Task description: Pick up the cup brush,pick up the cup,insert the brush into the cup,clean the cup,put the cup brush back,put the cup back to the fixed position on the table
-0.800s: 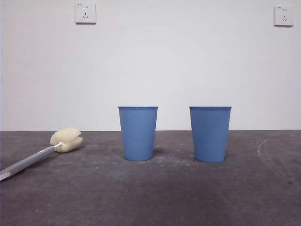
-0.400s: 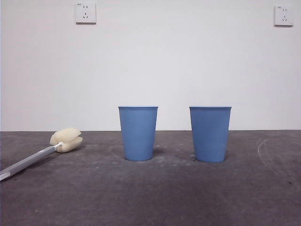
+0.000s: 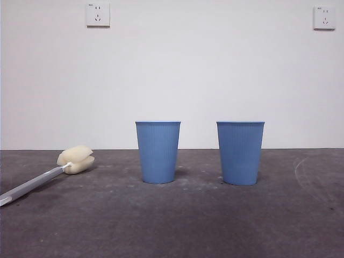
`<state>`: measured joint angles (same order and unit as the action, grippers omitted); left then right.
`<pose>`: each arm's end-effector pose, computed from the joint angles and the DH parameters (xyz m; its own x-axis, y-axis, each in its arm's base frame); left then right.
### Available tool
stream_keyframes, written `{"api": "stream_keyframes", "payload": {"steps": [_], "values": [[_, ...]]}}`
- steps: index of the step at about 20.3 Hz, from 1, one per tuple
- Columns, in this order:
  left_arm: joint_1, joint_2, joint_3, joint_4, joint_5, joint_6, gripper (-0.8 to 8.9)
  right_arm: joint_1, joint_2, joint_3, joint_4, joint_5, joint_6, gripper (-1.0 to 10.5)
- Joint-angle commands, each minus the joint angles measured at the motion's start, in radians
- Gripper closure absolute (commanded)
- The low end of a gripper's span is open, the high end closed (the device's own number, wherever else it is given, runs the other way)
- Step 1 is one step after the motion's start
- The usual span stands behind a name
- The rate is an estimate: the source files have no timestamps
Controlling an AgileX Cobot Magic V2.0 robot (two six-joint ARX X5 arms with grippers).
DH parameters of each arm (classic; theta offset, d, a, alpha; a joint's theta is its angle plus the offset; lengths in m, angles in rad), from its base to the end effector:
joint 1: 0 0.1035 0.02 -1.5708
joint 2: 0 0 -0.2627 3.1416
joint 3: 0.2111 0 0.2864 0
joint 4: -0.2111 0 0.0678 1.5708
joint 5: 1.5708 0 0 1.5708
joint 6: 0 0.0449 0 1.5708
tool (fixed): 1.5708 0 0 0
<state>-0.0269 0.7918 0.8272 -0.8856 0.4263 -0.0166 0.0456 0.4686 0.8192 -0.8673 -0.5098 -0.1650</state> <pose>0.1843 -0.0235 0.2787 0.5894 -0.4295 -0.6842 0.2847 0.9030 -0.3216 0.1199 0.0274 0.3218 0.7359 0.5221 -0.4312 -0.5384 0.8373 0.0950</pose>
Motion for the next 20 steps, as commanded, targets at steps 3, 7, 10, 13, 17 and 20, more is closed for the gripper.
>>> {"api": "stream_keyframes", "payload": {"steps": [3,7,10,13,17,20], "values": [[-0.066,0.183,0.001,0.09,-0.115,0.021,1.55,0.0,0.0,0.003,0.004,-0.003,0.008,3.5],[-0.166,0.389,0.001,0.201,-0.257,0.021,1.57,0.0,0.006,0.003,0.003,-0.003,0.008,3.5],[-0.222,0.512,0.001,0.277,-0.369,0.019,1.57,0.0,0.012,0.003,0.0,-0.003,0.007,3.5],[-0.243,0.602,0.001,0.331,-0.408,-0.005,1.57,0.0,0.019,0.003,-0.001,-0.003,0.007,3.5],[-0.249,0.669,0.001,0.357,-0.427,-0.043,1.58,0.0,0.027,0.003,0.0,-0.003,0.007,3.5],[-0.249,0.699,0.001,0.352,-0.43,-0.062,1.93,0.0,0.039,0.003,0.003,-0.003,0.007,3.5]]}}
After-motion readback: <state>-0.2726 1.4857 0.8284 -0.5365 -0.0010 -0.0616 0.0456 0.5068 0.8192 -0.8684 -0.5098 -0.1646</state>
